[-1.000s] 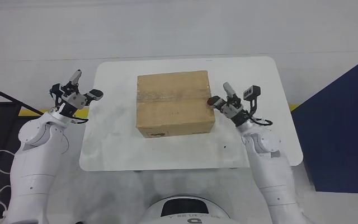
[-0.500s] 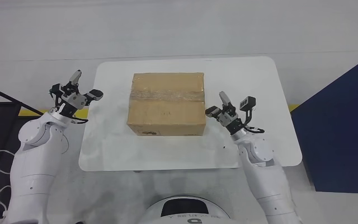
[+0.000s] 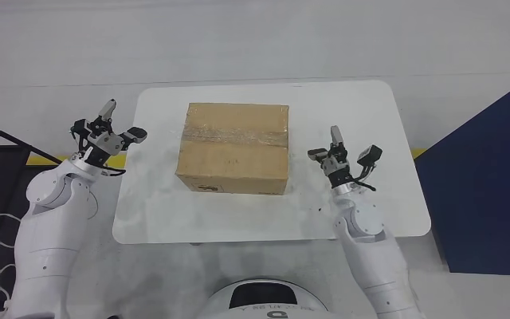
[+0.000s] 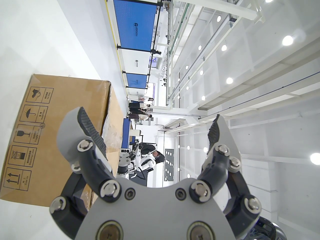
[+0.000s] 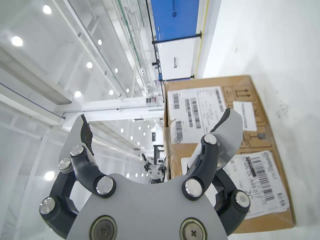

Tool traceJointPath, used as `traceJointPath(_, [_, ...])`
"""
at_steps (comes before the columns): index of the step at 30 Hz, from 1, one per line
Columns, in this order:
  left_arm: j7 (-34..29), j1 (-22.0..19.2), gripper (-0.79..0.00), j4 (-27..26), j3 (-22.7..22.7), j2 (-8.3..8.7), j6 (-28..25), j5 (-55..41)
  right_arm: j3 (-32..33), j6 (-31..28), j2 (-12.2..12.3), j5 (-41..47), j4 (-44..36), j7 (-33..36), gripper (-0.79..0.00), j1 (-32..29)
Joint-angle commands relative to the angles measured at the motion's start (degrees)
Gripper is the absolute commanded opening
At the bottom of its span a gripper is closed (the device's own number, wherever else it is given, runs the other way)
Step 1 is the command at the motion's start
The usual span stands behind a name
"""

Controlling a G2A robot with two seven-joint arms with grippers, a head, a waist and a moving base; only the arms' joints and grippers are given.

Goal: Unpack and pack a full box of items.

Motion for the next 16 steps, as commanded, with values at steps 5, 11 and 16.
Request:
traceJointPath(5, [0.0,0.0,-0.001,0.0,0.0,0.0,0.0,0.0,-0.13,0.03,-0.02,-0.08,-0.04,-0.21,-0.001,0.08])
traceJointPath(11, [0.0,0.0,0.0,0.0,0.0,0.0,0.0,0.0,-0.12,0.03,-0.02,-0.07,-0.04,-0.2,0.0,0.07])
traceJointPath(16, [0.0,0.0,0.0,0.0,0.0,0.0,0.0,0.0,-0.12,0.03,-0.02,-0.07,-0.04,-0.2,-0.001,0.07])
